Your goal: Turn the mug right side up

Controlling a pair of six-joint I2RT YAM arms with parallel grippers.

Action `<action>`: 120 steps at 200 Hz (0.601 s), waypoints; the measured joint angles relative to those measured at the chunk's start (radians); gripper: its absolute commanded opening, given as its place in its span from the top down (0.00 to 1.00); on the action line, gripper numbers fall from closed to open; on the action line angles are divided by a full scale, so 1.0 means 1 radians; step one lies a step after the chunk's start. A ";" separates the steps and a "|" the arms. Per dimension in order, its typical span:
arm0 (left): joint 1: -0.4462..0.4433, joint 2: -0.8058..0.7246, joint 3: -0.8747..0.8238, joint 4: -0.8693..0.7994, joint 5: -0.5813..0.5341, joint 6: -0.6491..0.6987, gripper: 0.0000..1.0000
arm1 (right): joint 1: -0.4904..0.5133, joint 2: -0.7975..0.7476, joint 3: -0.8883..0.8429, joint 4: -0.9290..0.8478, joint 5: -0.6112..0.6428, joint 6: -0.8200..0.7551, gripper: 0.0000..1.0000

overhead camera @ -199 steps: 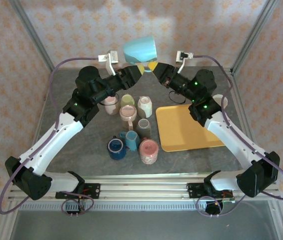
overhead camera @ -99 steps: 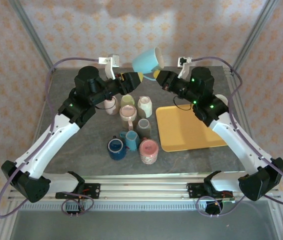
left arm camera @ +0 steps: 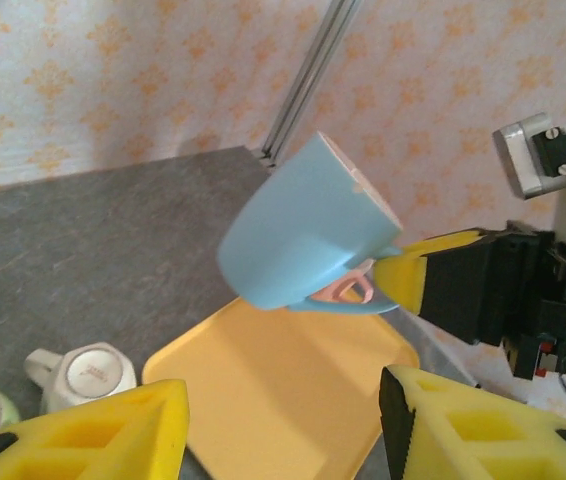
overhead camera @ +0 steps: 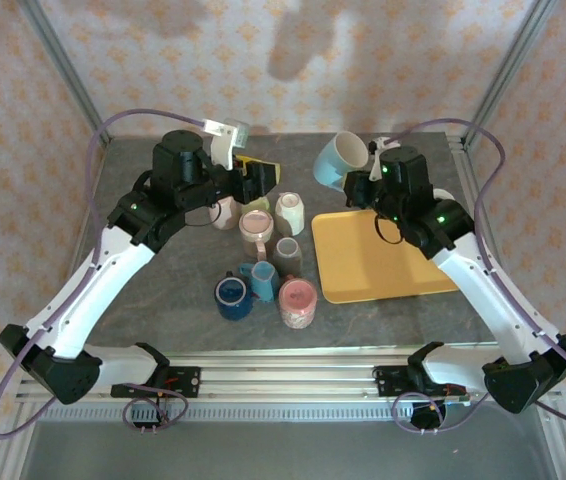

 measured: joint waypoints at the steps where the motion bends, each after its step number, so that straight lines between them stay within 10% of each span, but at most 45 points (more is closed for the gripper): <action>1: 0.000 0.001 0.000 -0.002 0.000 0.003 0.46 | 0.000 0.000 0.000 0.000 0.000 0.000 1.00; 120: 0.000 0.033 -0.064 -0.071 -0.035 0.069 0.45 | -0.196 0.083 -0.217 -0.018 0.126 -0.225 1.00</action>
